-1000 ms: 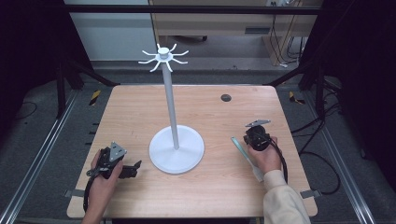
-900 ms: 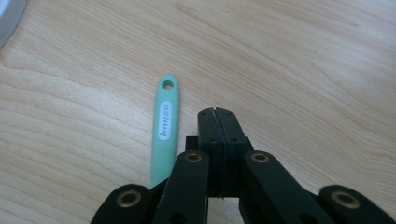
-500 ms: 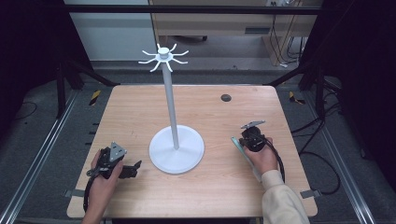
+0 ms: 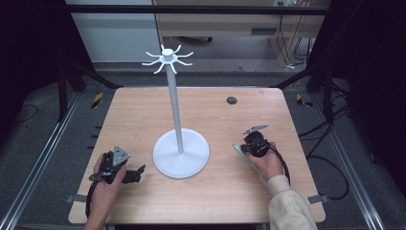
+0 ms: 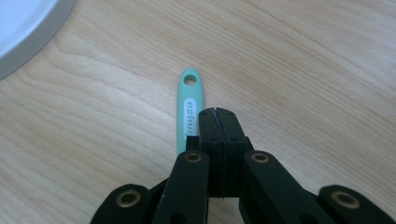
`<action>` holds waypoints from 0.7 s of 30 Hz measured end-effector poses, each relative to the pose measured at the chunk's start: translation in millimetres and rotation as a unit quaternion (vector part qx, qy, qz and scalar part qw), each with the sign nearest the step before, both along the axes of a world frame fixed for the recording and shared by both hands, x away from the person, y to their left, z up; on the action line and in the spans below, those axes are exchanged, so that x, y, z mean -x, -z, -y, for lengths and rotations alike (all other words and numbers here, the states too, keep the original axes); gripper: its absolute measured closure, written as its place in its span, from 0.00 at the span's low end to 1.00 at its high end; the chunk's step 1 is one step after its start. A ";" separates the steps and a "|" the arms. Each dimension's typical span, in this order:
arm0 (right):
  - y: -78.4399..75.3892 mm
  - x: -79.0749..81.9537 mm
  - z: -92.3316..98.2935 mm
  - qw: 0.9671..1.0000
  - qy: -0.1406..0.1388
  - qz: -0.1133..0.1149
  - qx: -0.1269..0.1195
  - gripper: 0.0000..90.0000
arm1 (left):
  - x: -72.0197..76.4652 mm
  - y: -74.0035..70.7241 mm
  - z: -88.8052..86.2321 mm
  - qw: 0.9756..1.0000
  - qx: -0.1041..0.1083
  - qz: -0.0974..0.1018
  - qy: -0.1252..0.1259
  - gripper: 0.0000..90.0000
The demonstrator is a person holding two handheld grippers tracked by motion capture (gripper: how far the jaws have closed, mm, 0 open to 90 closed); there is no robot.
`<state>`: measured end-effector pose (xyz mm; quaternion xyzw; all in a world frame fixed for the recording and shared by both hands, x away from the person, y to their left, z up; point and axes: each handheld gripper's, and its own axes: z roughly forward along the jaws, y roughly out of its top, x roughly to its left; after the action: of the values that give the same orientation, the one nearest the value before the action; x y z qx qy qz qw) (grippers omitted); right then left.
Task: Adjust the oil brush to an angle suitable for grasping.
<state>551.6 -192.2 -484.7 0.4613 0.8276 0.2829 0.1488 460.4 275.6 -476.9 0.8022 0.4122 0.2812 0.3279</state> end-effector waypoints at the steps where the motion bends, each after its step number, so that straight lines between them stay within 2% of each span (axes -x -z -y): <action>1: 0.0 0.9 -1.7 1.000 -0.009 0.001 0.005 1.00 | 0.0 0.0 0.0 1.000 -0.001 -0.001 0.000 0.03; 13: -1.2 11.4 -16.7 0.998 -0.058 -0.017 0.000 1.00 | 0.3 -0.1 0.1 1.000 -0.002 -0.002 0.001 0.03; 15: -1.7 16.3 -21.0 0.997 -0.077 -0.020 0.005 1.00 | 0.5 -0.1 0.0 1.000 -0.002 -0.002 0.001 0.03; 21: -4.2 19.0 -24.3 0.996 -0.083 -0.019 0.011 1.00 | 1.1 -0.1 0.0 1.000 -0.002 -0.002 0.001 0.03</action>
<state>532.5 -167.8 -480.4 0.3946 0.8687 0.2768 0.1140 459.3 275.6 -476.9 0.8040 0.4112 0.2799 0.3258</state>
